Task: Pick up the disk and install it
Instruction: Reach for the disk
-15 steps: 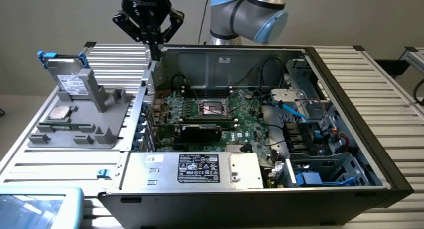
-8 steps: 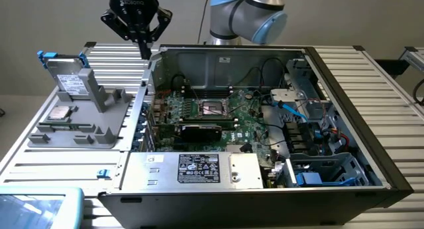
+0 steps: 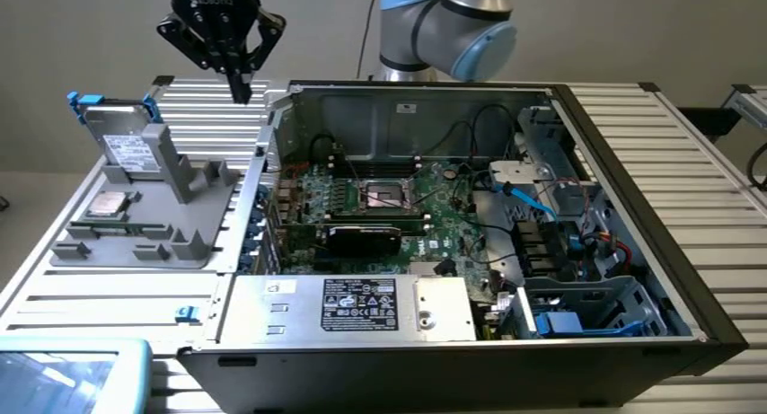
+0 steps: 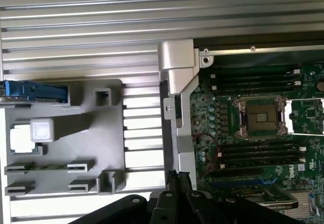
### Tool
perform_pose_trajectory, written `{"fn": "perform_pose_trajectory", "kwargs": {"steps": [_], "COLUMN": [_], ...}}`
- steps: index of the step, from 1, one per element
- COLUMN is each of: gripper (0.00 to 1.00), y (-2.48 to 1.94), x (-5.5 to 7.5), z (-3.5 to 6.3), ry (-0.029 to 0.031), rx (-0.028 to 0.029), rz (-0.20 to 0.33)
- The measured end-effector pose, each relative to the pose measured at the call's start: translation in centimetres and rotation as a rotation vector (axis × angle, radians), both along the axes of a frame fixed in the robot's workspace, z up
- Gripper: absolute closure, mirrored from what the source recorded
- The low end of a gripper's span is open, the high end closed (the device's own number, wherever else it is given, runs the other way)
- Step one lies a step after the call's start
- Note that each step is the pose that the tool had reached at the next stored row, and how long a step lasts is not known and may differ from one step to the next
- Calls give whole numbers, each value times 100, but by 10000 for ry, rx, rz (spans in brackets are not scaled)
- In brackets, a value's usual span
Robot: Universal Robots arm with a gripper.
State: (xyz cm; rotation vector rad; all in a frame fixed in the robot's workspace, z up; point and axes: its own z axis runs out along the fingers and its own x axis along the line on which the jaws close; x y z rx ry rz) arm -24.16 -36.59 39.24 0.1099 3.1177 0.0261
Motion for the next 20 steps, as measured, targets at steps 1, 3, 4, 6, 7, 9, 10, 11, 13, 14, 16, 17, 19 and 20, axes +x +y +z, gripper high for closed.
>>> {"fn": "perform_pose_trajectory", "kwargs": {"steps": [1, 3, 4, 6, 7, 9, 10, 11, 13, 14, 16, 17, 19, 20], "gripper": [89, 89, 89, 89, 89, 89, 89, 89, 89, 89, 89, 89, 89, 89], "y": [12, 37, 49, 73, 84, 109, 121, 132, 151, 156, 156, 156, 169, 179], "x": [-35, -105, -140, -210, -245, -318, -354, -389, -451, -460, -460, -460, -497, -523], "z": [-1, -2, -3, -4, -4, -6, -7, -8, -9, -10, -10, -10, -10, -10], "ry": [0, 1, 0, 1, 1, 0, 0, 0, 1, -1, 0, 0, 0, 1], "rx": [0, -1, 0, 0, 0, 0, 0, -1, 0, -3, -4, -4, -5, -5], "rz": [-1, 1, 0, -1, 1, -1, -1, 1, 0, -1, 0, 1, -1, 0]}}
